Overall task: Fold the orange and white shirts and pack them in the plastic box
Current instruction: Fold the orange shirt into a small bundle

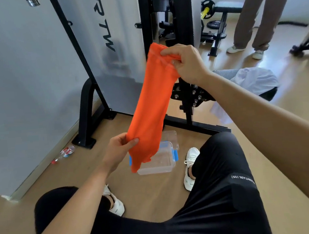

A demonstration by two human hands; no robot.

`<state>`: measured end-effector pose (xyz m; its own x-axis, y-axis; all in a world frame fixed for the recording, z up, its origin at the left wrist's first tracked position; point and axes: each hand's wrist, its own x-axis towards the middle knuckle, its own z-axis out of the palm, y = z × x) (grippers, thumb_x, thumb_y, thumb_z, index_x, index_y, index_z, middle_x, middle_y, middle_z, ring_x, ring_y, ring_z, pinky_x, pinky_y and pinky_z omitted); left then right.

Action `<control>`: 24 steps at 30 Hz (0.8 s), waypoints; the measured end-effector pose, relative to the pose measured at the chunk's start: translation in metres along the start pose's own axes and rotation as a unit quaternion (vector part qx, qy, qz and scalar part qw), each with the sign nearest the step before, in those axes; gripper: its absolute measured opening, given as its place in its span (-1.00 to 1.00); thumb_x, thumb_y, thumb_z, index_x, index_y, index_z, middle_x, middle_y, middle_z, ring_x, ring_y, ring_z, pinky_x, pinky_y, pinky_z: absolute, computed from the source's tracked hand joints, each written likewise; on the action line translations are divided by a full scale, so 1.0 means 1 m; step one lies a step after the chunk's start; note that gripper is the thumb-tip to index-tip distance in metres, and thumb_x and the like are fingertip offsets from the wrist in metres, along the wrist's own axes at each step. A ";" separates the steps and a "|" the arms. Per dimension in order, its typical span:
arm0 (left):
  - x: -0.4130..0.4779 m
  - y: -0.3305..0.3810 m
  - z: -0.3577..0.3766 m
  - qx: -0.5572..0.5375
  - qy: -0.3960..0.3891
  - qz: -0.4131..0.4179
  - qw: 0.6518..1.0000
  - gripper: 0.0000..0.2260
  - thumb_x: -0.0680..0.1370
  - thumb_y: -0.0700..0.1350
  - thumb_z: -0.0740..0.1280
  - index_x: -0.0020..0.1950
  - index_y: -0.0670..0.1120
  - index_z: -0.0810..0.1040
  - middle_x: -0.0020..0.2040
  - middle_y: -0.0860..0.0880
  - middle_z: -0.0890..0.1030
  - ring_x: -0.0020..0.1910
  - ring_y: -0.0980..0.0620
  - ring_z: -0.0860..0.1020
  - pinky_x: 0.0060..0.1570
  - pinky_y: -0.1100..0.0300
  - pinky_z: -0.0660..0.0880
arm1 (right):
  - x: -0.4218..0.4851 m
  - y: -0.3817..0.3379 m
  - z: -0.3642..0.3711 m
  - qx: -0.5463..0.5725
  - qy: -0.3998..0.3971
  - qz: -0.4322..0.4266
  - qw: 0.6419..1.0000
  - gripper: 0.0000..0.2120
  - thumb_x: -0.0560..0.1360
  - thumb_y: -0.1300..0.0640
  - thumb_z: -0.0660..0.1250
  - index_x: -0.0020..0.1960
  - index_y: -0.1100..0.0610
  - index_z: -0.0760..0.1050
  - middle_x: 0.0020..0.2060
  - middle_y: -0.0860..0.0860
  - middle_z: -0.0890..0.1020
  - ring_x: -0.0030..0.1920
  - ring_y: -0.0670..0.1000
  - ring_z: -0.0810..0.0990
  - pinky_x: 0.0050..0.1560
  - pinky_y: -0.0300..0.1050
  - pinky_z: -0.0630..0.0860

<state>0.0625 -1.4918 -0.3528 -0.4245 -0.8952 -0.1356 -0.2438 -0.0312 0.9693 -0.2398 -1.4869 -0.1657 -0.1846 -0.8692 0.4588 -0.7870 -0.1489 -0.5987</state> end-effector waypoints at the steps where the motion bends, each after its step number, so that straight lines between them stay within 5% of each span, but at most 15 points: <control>1: -0.005 0.001 -0.006 0.015 0.000 0.000 1.000 -0.78 0.49 -0.09 0.51 0.02 -0.20 0.67 -0.12 -0.11 0.66 -0.12 -0.01 0.56 -0.06 0.07 0.49 | 0.000 0.010 0.006 -0.008 -0.003 0.021 1.000 -0.58 0.50 0.39 0.25 0.26 0.11 0.63 0.20 0.02 0.64 0.27 0.01 0.58 0.35 -0.10 0.48; 5: -0.028 0.017 -0.030 0.032 0.017 0.000 0.999 -0.86 0.52 -0.19 0.48 0.05 -0.19 0.67 -0.11 -0.10 0.67 -0.14 0.06 0.60 -0.14 0.25 0.54 | -0.006 0.039 0.036 -0.016 -0.042 0.110 0.993 -0.56 0.48 0.36 0.22 0.27 0.09 0.62 0.20 0.07 0.66 0.25 0.09 0.59 0.31 0.08 0.52; 10: -0.046 0.045 -0.059 0.041 0.016 -0.005 0.999 -0.84 0.53 -0.14 0.46 0.08 -0.12 0.66 -0.03 -0.17 0.67 -0.03 0.01 0.61 0.06 0.08 0.56 | -0.032 0.056 0.085 0.043 -0.122 0.238 0.963 -0.65 0.54 0.31 0.24 0.27 0.18 0.62 0.19 0.17 0.64 0.18 0.18 0.61 0.15 0.01 0.59; 14: -0.048 0.061 -0.067 0.020 0.012 -0.010 1.000 -0.74 0.56 -0.12 0.42 0.25 -0.06 0.61 0.16 -0.15 0.67 0.11 -0.04 0.63 0.16 0.05 0.56 | -0.060 0.067 0.128 0.140 -0.139 0.331 0.923 -0.66 0.51 0.35 0.30 0.27 0.25 0.59 0.19 0.29 0.63 0.15 0.21 0.63 0.23 0.10 0.59; 18: -0.042 0.066 -0.061 0.024 0.006 -0.005 1.000 -0.71 0.58 -0.17 0.39 0.30 -0.07 0.58 0.17 -0.13 0.68 0.14 -0.05 0.63 0.16 0.08 0.57 | -0.096 0.072 0.157 0.256 -0.134 0.372 0.882 -0.49 0.52 0.31 0.38 0.46 0.14 0.44 0.28 0.17 0.57 0.09 0.10 0.63 0.20 0.08 0.61; 24: -0.031 0.067 -0.030 0.005 -0.001 -0.026 1.000 -0.69 0.59 -0.29 0.34 0.34 -0.19 0.52 0.13 -0.13 0.67 0.07 0.04 0.63 0.07 0.17 0.56 | -0.183 0.026 0.161 0.369 -0.213 0.368 0.826 -0.61 0.65 0.07 0.27 0.46 0.08 0.40 0.08 0.12 0.69 0.09 0.17 0.67 0.12 0.02 0.61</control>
<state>0.0856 -1.4797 -0.2770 -0.4136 -0.8912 -0.1863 -0.2752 -0.0727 0.9586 -0.1316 -1.4070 -0.3708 -0.1049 -0.9158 -0.3876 0.0486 0.3846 -0.9218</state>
